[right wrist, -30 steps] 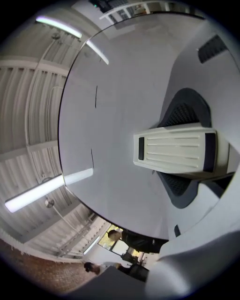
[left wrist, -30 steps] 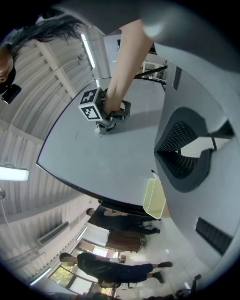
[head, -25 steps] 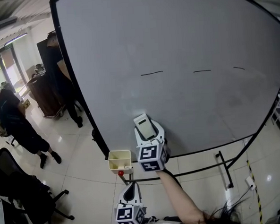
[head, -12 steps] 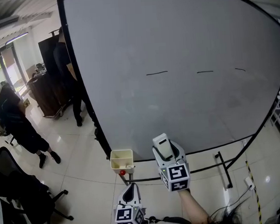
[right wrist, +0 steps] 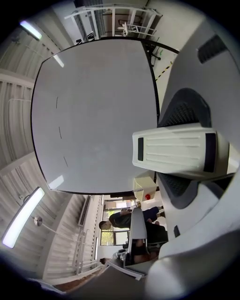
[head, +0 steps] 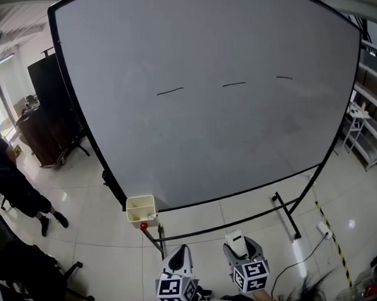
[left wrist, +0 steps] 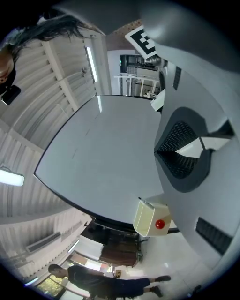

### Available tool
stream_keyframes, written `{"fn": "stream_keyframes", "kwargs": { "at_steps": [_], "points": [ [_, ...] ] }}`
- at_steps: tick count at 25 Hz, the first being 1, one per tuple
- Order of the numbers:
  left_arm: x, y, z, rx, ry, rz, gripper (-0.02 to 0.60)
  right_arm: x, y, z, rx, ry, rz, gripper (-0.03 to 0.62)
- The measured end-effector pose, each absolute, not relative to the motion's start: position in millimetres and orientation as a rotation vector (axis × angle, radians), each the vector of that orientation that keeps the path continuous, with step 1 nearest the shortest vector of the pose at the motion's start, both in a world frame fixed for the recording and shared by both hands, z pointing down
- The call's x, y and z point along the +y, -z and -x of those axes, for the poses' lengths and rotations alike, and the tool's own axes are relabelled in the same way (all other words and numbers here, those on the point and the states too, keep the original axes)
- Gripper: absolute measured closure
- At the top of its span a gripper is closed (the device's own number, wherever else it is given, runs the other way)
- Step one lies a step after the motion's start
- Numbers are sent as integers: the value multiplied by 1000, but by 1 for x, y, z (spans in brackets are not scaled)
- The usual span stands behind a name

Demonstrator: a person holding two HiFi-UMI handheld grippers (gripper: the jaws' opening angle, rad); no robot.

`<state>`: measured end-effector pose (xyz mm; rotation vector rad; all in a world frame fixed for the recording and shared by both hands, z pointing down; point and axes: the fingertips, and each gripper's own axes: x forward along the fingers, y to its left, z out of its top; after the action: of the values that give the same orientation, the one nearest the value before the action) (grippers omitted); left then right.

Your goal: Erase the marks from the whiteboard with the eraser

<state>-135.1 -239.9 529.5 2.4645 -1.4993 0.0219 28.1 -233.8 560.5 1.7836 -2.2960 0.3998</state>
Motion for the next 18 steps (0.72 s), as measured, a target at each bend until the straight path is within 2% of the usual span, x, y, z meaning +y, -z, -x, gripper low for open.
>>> {"fn": "stream_keyframes", "kwargs": {
  "at_steps": [12,18],
  "points": [
    [-109,-530,39,-1568,14,-2421,600,-111,-557,-97,-2381,-384,-1666,316],
    [-60,-527,26,-1566,-16,-2436,600,-69,-559,-98,-2423,-441,-1626,316]
  ]
}}
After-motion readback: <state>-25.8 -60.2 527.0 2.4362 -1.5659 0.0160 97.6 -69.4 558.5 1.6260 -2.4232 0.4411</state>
